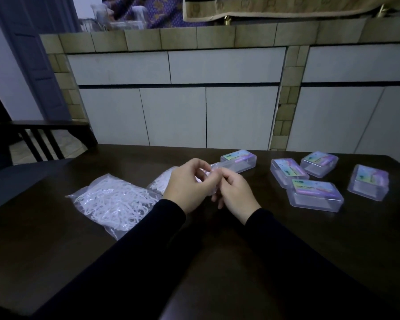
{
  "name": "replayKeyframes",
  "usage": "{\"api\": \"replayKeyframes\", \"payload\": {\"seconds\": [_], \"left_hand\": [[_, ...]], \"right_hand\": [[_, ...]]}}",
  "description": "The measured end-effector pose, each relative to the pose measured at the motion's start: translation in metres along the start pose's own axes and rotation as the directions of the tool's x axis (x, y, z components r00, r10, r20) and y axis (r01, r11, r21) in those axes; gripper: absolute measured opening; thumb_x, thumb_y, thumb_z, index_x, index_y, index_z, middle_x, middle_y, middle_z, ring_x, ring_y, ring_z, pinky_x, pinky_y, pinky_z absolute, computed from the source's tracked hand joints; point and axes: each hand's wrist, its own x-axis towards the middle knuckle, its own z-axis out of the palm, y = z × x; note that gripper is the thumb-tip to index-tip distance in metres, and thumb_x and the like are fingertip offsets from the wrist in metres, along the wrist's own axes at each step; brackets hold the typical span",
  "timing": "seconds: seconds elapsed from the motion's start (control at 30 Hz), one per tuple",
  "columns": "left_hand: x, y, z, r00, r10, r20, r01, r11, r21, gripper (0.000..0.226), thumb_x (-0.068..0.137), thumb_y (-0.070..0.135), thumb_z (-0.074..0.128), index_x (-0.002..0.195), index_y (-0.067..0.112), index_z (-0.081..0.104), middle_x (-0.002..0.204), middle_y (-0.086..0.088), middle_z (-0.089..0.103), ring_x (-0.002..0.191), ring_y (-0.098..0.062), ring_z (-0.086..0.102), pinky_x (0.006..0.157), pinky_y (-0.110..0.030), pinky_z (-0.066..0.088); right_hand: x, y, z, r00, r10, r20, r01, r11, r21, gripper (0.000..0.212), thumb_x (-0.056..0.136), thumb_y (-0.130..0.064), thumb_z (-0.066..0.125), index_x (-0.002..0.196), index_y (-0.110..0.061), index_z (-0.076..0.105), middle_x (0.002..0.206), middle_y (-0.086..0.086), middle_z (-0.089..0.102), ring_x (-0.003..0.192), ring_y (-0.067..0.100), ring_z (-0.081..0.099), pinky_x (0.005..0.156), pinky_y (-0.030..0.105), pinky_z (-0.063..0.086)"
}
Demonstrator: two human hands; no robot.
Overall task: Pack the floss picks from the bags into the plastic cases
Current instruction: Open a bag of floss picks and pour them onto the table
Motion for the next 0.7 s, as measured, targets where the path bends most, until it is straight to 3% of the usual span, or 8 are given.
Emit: {"api": "replayKeyframes", "payload": {"seconds": [0.13,0.23,0.33,0.43,0.5,0.57,0.7], "left_hand": [[0.007,0.0,-0.013,0.995,0.037,0.088,-0.041,0.998,0.052,0.011,0.084,0.028,0.071,0.085,0.018,0.076,0.066,0.008,0.067,0.05,0.001,0.053,0.054,-0.011,0.041],[0.009,-0.001,-0.017,0.993,0.061,-0.098,-0.044,0.985,0.168,0.009,0.085,0.016,0.065,0.08,0.015,0.073,0.072,0.008,0.067,0.061,0.0,0.055,0.056,-0.004,0.04],[0.008,0.001,-0.014,0.967,0.031,-0.254,-0.01,0.996,0.086,0.01,0.085,0.014,0.061,0.076,0.016,0.064,0.07,0.006,0.061,0.06,-0.003,0.051,0.056,-0.004,0.039],[0.006,-0.001,-0.005,0.972,0.042,-0.233,-0.018,0.994,0.105,0.009,0.084,0.016,0.06,0.076,0.016,0.062,0.072,0.005,0.061,0.064,-0.006,0.053,0.058,-0.007,0.039],[0.004,-0.003,0.001,0.981,0.066,-0.185,-0.039,0.988,0.147,0.007,0.085,0.018,0.06,0.078,0.015,0.062,0.075,0.005,0.062,0.066,-0.009,0.054,0.058,-0.011,0.039],[0.005,-0.004,0.003,0.982,0.092,-0.164,-0.064,0.983,0.17,0.007,0.085,0.018,0.059,0.079,0.015,0.061,0.076,0.004,0.062,0.066,-0.009,0.053,0.059,-0.015,0.038],[0.011,-0.004,-0.007,0.97,0.06,-0.236,-0.028,0.991,0.135,0.007,0.087,0.014,0.057,0.082,0.013,0.06,0.073,0.004,0.059,0.063,-0.005,0.051,0.056,-0.007,0.038]], "right_hand": [[-0.001,0.002,0.0,0.999,-0.01,-0.035,0.009,0.999,-0.044,0.024,0.102,-0.027,0.043,0.089,-0.019,0.062,0.066,0.004,0.058,0.053,0.01,0.054,0.047,0.024,0.045],[0.001,0.003,-0.001,0.99,0.036,-0.139,-0.051,0.993,-0.108,0.028,0.098,-0.028,0.051,0.076,-0.012,0.06,0.06,0.004,0.057,0.049,0.009,0.053,0.051,0.023,0.047],[0.005,0.004,-0.009,0.977,0.071,-0.2,-0.111,0.974,-0.195,0.021,0.094,-0.027,0.056,0.078,-0.014,0.059,0.068,0.004,0.061,0.057,0.012,0.057,0.053,0.025,0.05],[0.005,0.005,-0.01,0.982,0.096,-0.162,-0.128,0.972,-0.199,0.01,0.092,-0.028,0.06,0.085,-0.021,0.055,0.077,0.0,0.061,0.061,0.011,0.058,0.051,0.02,0.045],[0.005,0.006,-0.008,0.986,0.044,-0.158,-0.085,0.961,-0.265,0.014,0.092,-0.03,0.061,0.084,-0.02,0.058,0.075,-0.001,0.063,0.064,0.011,0.061,0.054,0.023,0.049],[0.005,0.004,-0.007,0.987,0.023,-0.161,-0.067,0.958,-0.28,0.022,0.094,-0.033,0.058,0.082,-0.014,0.06,0.067,0.0,0.062,0.055,0.007,0.06,0.052,0.022,0.05],[0.004,0.0,-0.012,0.981,0.098,-0.165,-0.125,0.978,-0.165,0.026,0.096,-0.032,0.055,0.084,-0.01,0.059,0.058,0.003,0.06,0.04,0.006,0.053,0.044,0.018,0.044]]}}
